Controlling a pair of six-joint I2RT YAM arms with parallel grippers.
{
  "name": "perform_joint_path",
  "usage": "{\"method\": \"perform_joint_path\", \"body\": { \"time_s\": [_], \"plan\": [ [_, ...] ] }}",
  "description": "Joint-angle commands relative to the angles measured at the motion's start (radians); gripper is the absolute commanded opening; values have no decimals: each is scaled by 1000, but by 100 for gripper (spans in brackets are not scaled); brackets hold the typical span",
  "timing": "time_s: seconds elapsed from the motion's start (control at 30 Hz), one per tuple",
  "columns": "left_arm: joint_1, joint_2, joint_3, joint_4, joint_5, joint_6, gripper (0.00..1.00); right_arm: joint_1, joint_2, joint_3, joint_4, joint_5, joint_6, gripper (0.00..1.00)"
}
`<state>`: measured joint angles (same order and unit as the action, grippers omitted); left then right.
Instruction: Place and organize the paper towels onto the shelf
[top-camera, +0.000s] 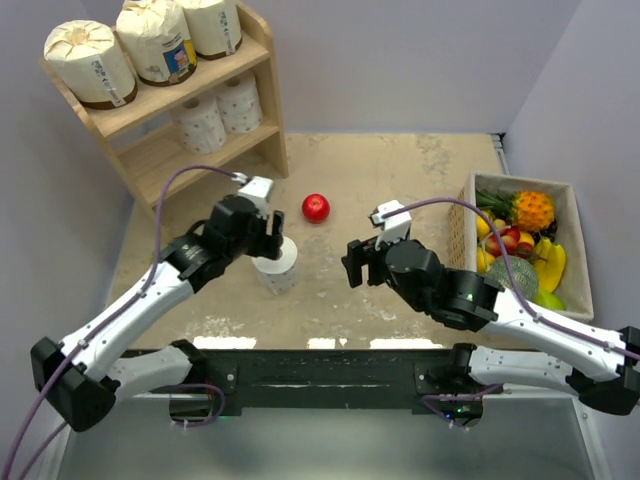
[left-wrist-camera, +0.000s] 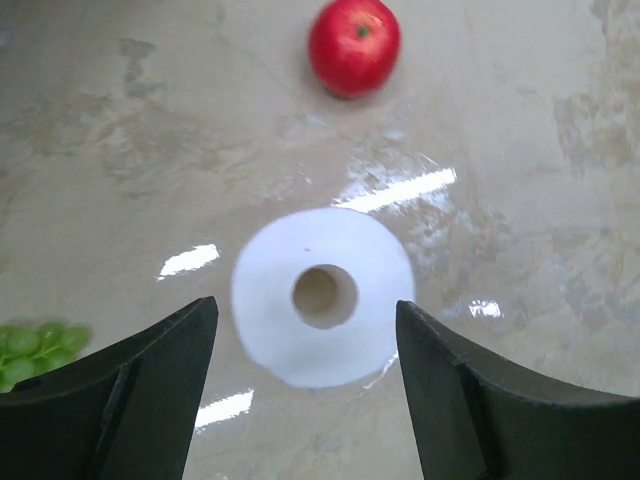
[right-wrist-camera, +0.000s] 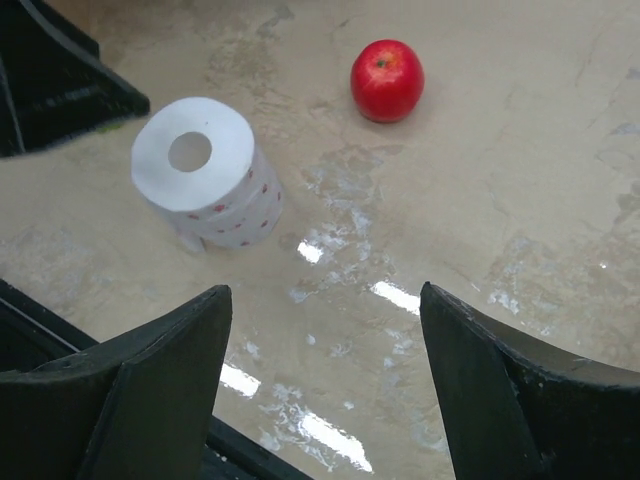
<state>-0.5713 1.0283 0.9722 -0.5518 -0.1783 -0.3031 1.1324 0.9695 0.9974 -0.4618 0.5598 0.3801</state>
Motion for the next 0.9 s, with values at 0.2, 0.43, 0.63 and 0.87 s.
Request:
{"method": "perform_joint_path", "body": {
  "time_s": [0.2,0.43,0.63,0.87],
  "plan": [
    [-294,275,161,-91,-173,-22,74,4,-143,-45,-17,138,45,80],
    [-312,320,166,-102,-196,-41,72,4,-175,-57,-20,147,45,81],
    [-314,345,152,-106,-222,-39,72,4,-175,-56,-12,147,45,81],
    [-312,378,123,-62,-233,-14,70,4,-173,-56,-8,141,45,81]
  ]
}}
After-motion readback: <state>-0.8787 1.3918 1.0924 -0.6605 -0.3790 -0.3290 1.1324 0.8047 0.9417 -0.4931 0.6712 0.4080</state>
